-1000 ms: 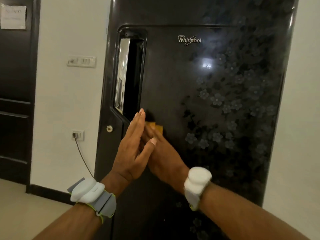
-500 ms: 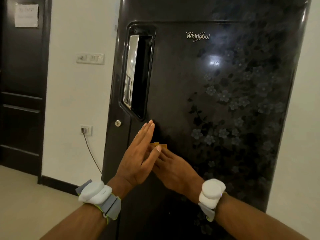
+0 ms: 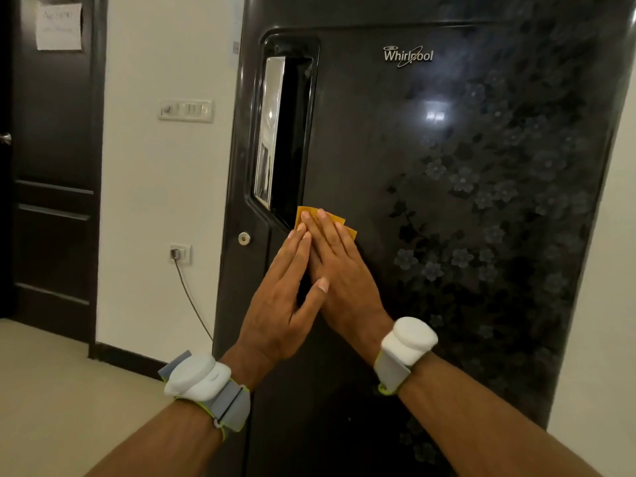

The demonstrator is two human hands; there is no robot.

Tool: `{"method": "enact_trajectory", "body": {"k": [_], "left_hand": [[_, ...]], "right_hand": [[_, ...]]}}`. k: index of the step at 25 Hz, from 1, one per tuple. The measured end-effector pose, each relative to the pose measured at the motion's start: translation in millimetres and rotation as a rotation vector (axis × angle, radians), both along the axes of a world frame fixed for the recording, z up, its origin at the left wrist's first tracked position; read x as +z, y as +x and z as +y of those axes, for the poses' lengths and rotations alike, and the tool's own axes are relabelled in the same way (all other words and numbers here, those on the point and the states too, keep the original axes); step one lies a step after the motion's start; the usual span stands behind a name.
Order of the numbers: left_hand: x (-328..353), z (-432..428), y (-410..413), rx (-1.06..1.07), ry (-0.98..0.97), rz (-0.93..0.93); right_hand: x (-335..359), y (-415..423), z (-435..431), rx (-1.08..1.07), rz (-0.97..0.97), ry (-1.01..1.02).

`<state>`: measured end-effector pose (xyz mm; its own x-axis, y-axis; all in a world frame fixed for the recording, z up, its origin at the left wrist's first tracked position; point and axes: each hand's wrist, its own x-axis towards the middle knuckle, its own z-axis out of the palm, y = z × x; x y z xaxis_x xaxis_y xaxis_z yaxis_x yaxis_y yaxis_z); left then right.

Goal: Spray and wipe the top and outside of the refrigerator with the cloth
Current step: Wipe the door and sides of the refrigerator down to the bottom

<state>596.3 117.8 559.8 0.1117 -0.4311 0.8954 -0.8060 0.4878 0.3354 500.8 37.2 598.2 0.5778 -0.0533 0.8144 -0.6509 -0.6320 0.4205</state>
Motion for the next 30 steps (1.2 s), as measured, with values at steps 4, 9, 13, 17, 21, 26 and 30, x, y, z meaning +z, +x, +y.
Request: {"method": "enact_trajectory", "body": {"k": [4,9,13,17,21,26,30], "left_hand": [[-3,3,15,0.061,-0.007,0.048],[-10,7,42,0.086,0.043,0.097],[-11,11,52,0.018,0.039,0.088],[-9,15,63,0.027,0.047,0.033],[-11,13,60,0.075,0.048,0.024],[-15,8,61,0.129,0.056,0.012],[-15,7,63,0.145,0.045,-0.043]], "right_hand": [[-38,-11,-6,0.106,0.471,-0.102],[39,1,-4,0.036,0.013,-0.082],[-15,-3,-5,0.071,0.48,-0.211],[45,-14,-10,0.138,0.7,-0.447],[152,15,2,0.17,-0.016,-0.298],[85,72,-3,0.109,0.605,-0.472],[100,76,0,0.139,0.311,-0.332]]}}
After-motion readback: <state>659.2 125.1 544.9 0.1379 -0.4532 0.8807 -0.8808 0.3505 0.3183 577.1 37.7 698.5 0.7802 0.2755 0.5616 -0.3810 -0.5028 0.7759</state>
